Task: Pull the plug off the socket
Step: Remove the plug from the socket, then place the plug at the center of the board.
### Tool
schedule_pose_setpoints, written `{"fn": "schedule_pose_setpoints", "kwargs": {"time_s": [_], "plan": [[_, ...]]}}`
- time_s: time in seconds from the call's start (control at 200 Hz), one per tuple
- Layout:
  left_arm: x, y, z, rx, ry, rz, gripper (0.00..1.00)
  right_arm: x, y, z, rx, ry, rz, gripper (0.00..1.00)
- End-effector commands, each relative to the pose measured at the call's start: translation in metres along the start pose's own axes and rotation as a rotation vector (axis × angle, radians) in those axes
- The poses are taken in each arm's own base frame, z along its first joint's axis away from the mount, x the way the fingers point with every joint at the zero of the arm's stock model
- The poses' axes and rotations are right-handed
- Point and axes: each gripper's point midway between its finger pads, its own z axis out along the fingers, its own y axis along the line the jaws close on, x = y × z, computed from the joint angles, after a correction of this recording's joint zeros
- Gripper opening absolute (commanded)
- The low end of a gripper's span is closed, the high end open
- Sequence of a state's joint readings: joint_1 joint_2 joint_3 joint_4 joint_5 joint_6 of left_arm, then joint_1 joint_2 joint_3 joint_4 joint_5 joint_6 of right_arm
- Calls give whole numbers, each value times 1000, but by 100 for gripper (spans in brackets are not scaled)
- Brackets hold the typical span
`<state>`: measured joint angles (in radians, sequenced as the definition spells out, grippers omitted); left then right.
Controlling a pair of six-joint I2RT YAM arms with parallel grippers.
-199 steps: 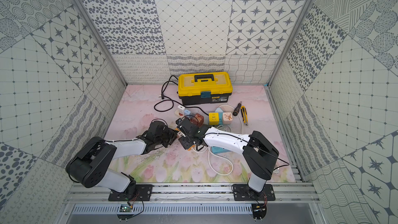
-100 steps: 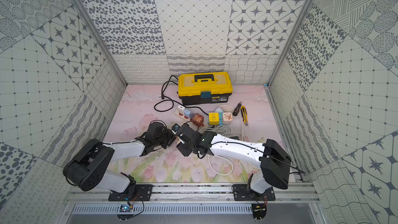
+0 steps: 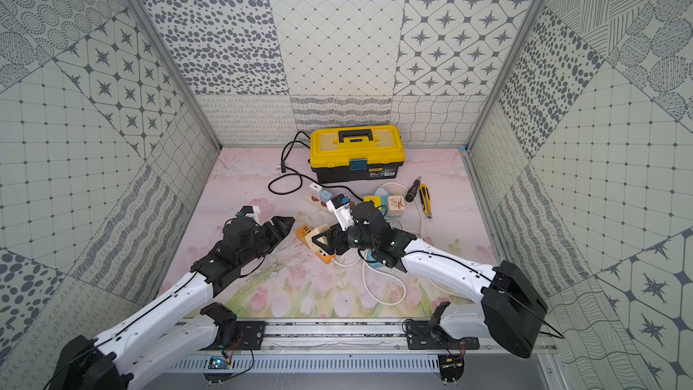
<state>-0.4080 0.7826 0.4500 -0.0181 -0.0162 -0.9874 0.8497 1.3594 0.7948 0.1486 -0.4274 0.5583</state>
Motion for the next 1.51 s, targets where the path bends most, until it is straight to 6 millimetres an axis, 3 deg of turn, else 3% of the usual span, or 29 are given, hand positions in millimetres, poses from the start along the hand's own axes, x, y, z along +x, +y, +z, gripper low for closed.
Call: {"fn": "schedule_pose_setpoints", "kwargs": {"time_s": [0.0, 0.125, 0.305, 0.515, 0.785, 1.011, 1.071, 1.186, 1.296, 1.411, 1.501], "plan": [[-33, 16, -50, -62, -234, 303, 84, -50, 40, 8, -229, -129, 74, 49], [-47, 10, -87, 35, -402, 291, 87, -69, 11, 36, -157, -141, 162, 49], [-52, 22, -110, 9, -466, 263, 89, -83, -25, 91, -94, -95, 232, 49], [-49, 26, -110, -4, -448, 255, 90, -85, -61, 160, 28, -30, 254, 49], [-45, 30, -107, -9, -430, 237, 91, -91, -103, 216, 219, -23, 249, 50], [-41, 32, -102, -5, -413, 218, 91, -86, -107, 257, 265, 27, 213, 53], [-39, 32, -101, 0, -407, 212, 91, -87, -105, 264, 276, 40, 185, 59], [-36, 31, -99, 13, -386, 193, 91, -97, -91, 269, 280, 49, 121, 76], [-32, 27, -98, 40, -362, 172, 91, -116, -70, 255, 273, 45, 27, 86], [-25, 24, -95, 65, -320, 138, 90, -139, -37, 221, 249, 25, -105, 86], [-17, 21, -89, 93, -269, 108, 90, -157, -7, 171, 232, -54, -218, 85]]}}
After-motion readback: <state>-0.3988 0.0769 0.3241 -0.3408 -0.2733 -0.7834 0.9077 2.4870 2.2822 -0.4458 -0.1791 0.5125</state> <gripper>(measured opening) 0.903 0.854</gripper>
